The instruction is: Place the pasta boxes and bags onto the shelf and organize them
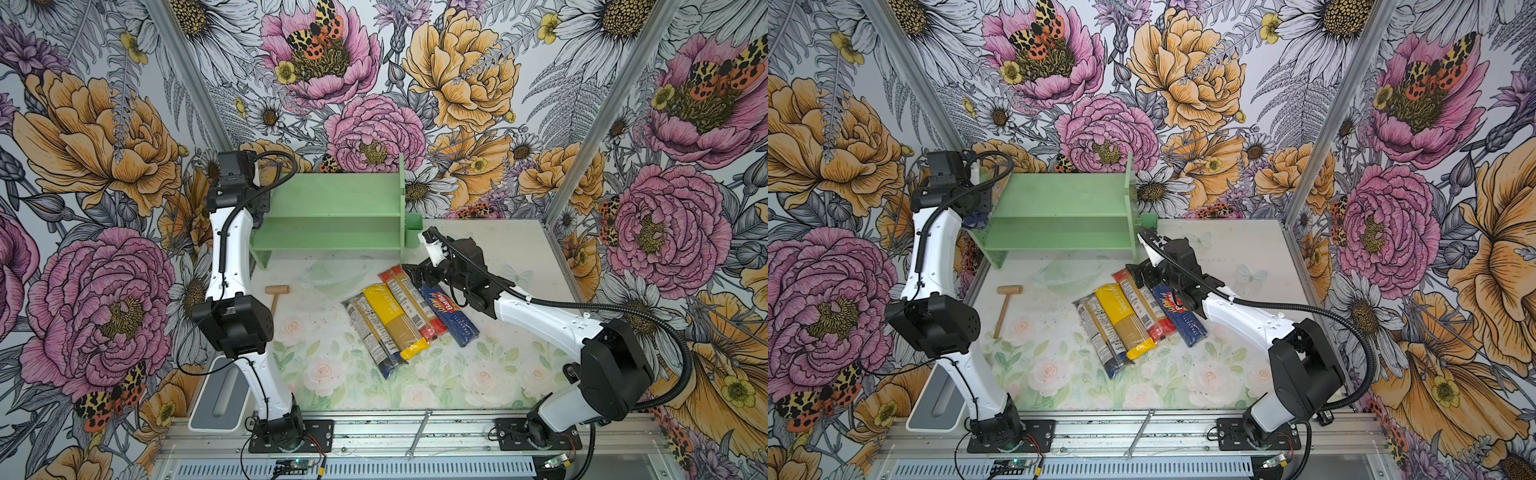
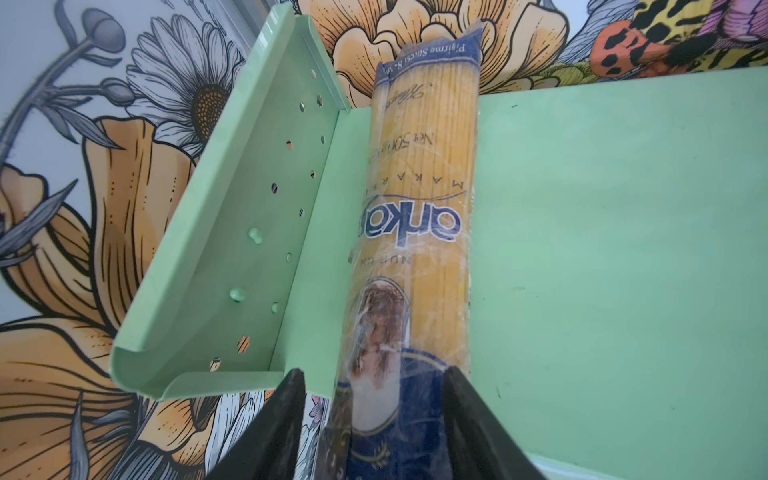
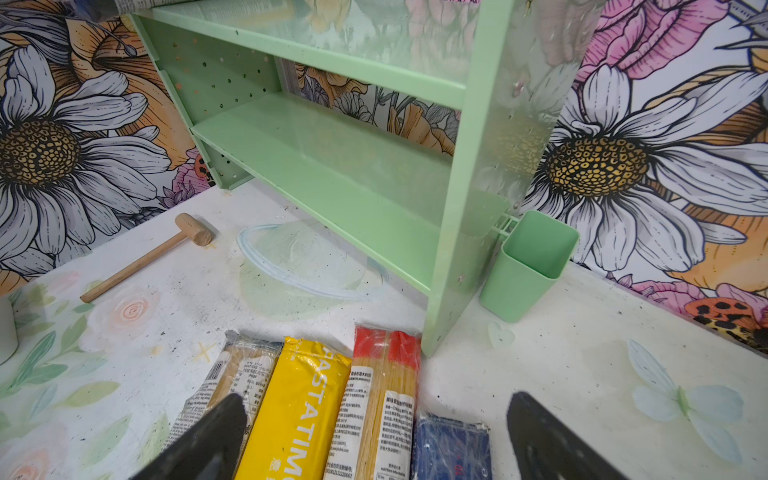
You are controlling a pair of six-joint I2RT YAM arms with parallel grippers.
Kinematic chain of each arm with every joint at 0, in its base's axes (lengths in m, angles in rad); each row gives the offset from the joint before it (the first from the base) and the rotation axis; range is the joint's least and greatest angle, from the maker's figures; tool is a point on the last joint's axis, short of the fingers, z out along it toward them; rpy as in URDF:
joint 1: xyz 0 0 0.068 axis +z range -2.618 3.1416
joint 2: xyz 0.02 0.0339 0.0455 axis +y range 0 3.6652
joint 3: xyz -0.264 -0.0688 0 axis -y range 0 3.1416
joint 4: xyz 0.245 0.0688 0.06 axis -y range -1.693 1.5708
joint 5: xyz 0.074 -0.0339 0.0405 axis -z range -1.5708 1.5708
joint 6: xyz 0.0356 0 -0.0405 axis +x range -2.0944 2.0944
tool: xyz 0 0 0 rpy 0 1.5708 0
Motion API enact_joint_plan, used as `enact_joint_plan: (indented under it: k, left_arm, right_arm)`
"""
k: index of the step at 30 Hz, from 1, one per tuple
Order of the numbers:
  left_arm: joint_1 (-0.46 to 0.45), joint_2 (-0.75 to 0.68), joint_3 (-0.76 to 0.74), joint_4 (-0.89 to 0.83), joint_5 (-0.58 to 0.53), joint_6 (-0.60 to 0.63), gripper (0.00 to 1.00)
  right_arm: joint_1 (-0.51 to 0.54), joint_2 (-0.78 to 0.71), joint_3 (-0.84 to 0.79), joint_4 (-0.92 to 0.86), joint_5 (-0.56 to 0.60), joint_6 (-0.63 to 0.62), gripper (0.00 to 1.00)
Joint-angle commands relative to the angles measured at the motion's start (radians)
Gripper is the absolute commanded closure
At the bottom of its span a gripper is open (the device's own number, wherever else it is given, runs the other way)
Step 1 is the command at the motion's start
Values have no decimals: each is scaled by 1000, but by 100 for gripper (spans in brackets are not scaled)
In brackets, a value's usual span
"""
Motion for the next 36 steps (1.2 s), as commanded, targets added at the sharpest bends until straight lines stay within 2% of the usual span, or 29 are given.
enact_joint_plan:
  k: [1, 36]
  left_arm:
    - [-5, -16, 24, 22, -13, -20, 44]
    - [-5, -21, 22, 21, 0, -25, 25]
  right_arm:
    - [-2, -24, 4, 26, -4, 1, 0]
    - [-3, -45, -15, 20, 9, 2, 0]
